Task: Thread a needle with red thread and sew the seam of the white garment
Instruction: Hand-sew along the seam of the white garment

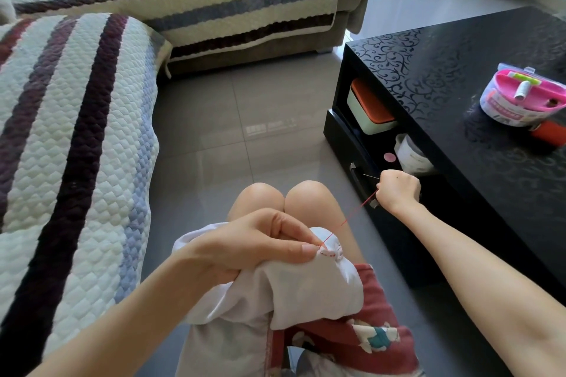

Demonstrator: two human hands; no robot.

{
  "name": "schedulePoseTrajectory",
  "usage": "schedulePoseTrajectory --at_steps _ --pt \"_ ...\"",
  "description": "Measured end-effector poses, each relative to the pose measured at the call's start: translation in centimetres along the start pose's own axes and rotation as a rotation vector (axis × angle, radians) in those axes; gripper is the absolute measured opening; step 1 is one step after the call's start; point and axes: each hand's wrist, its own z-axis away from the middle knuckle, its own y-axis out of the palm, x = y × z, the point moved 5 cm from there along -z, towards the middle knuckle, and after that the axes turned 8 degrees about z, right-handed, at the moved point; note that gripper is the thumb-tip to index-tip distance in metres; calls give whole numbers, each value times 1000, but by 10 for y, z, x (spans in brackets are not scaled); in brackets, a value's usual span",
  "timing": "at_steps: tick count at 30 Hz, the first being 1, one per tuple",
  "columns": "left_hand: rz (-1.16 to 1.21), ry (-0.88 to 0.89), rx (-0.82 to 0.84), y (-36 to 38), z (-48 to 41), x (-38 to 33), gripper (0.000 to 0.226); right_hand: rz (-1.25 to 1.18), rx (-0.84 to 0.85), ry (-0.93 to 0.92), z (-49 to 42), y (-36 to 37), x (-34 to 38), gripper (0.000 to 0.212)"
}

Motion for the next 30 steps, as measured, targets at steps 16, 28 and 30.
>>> schedulePoseTrajectory --at_steps 16,28,30 --pt "-100 58 -166 -22 0 -1 19 -1103 408 -756 154 -94 60 32" --pt "-265 50 -388 -27 -6 11 11 -931 128 -649 160 -90 41 10" --pt "-254 42 -401 -28 -6 12 11 -934 45 -659 167 -93 38 4"
